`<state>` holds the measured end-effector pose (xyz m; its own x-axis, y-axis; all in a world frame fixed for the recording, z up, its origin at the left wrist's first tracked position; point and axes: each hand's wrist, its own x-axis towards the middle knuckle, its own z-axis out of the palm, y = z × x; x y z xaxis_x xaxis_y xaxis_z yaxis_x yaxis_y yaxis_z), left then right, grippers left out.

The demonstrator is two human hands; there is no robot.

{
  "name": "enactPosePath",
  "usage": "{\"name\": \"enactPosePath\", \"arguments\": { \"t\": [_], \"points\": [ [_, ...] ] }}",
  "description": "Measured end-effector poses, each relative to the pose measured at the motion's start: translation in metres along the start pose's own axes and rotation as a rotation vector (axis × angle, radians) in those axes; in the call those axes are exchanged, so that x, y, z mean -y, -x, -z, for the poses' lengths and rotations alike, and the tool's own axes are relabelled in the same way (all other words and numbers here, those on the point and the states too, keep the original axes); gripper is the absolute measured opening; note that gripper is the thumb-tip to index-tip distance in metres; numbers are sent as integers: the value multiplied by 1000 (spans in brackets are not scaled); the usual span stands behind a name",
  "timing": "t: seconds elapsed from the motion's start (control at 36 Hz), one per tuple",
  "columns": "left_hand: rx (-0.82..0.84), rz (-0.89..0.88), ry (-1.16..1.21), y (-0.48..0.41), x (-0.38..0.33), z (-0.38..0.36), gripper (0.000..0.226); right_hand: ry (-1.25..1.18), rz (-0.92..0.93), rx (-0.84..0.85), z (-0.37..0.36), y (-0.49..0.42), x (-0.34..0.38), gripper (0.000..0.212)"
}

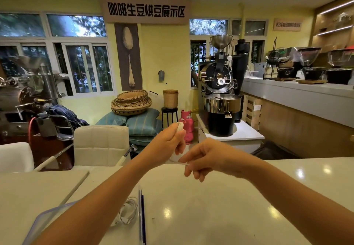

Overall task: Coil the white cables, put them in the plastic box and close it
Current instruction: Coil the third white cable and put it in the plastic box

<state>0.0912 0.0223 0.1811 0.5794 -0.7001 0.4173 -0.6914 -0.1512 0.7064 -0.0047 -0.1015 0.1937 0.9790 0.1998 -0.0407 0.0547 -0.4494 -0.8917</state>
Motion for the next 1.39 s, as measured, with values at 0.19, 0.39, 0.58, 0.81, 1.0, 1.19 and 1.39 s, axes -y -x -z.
{"name": "enactPosePath", "arguments": {
  "t": [0.19, 0.39, 0.58, 0.81, 1.0, 1.19, 1.39],
  "points": [
    [331, 149, 326, 12, 7, 8, 30, 15, 141, -40, 31, 6, 20, 18],
    [605, 149, 804, 18, -2, 8, 36, -26, 266, -103, 46, 3, 12, 11],
    [707, 66, 993, 14, 3, 9, 14, -106, 374, -161, 41, 1, 1, 7],
    [549, 98, 1097, 12, 0, 8, 28, -106, 436, -376, 27, -7, -7, 20],
    [584, 116, 1242, 9, -5, 6, 25, -395, 386, -362, 16, -15, -12, 19],
    [418, 192, 984, 12, -11, 6, 25, -574, 344, -348, 11, -19, -18, 17],
    [239, 257, 697, 14, -19, 4, 31, -481, 324, -446, 12, -21, -19, 19]
  ]
}}
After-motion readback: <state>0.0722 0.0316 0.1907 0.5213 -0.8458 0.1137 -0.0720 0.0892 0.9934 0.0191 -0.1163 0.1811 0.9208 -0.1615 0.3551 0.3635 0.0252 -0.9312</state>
